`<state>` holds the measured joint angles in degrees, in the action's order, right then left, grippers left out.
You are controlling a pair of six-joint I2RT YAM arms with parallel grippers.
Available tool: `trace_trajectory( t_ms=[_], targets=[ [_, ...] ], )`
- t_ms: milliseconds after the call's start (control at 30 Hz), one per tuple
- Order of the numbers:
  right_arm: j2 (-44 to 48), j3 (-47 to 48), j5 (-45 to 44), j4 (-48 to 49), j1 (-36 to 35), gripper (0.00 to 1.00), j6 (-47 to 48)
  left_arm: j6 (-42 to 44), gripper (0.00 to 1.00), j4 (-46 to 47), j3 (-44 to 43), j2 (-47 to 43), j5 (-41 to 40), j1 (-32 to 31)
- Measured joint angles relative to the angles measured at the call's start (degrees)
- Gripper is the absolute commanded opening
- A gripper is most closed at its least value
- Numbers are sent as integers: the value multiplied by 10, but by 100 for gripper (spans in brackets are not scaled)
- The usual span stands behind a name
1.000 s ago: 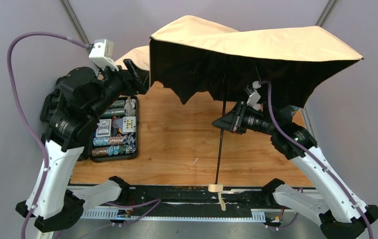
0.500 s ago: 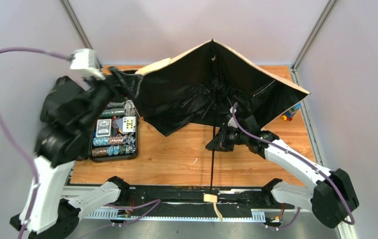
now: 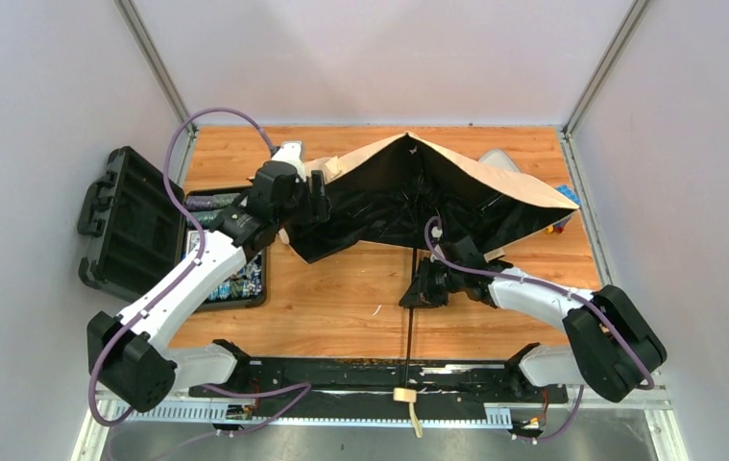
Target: Put away the umbrella
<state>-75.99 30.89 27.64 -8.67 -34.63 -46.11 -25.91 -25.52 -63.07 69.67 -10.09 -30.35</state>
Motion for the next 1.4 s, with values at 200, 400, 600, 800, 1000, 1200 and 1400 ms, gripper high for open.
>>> trace_trajectory(
  t_ms=[200, 400, 600, 800, 1000, 1200, 1400],
  targets=[
    [48, 43, -27, -96, -12, 61, 28, -20, 77, 20, 28, 18, 21, 0],
    [170, 190, -40, -212, -14, 77, 72, -17, 80, -53, -65, -3, 16, 0],
    [215, 356, -28, -310, -14, 77, 125, -2, 81, -73, -189, -58, 10, 0],
    [240, 475, -109, -328, -14, 77, 192, 23, 80, -78, -245, -47, -6, 0],
    [214, 549, -282, -276, -15, 81, 270, 33, 80, -68, -255, 55, -30, 1],
    [103, 494, -342, -219, -3, 77, 293, 35, 79, -51, -221, 159, -39, 12],
    [-19, 330, -321, -160, 8, 63, 285, 2, 76, 13, -91, 207, 7, 16]
  ],
)
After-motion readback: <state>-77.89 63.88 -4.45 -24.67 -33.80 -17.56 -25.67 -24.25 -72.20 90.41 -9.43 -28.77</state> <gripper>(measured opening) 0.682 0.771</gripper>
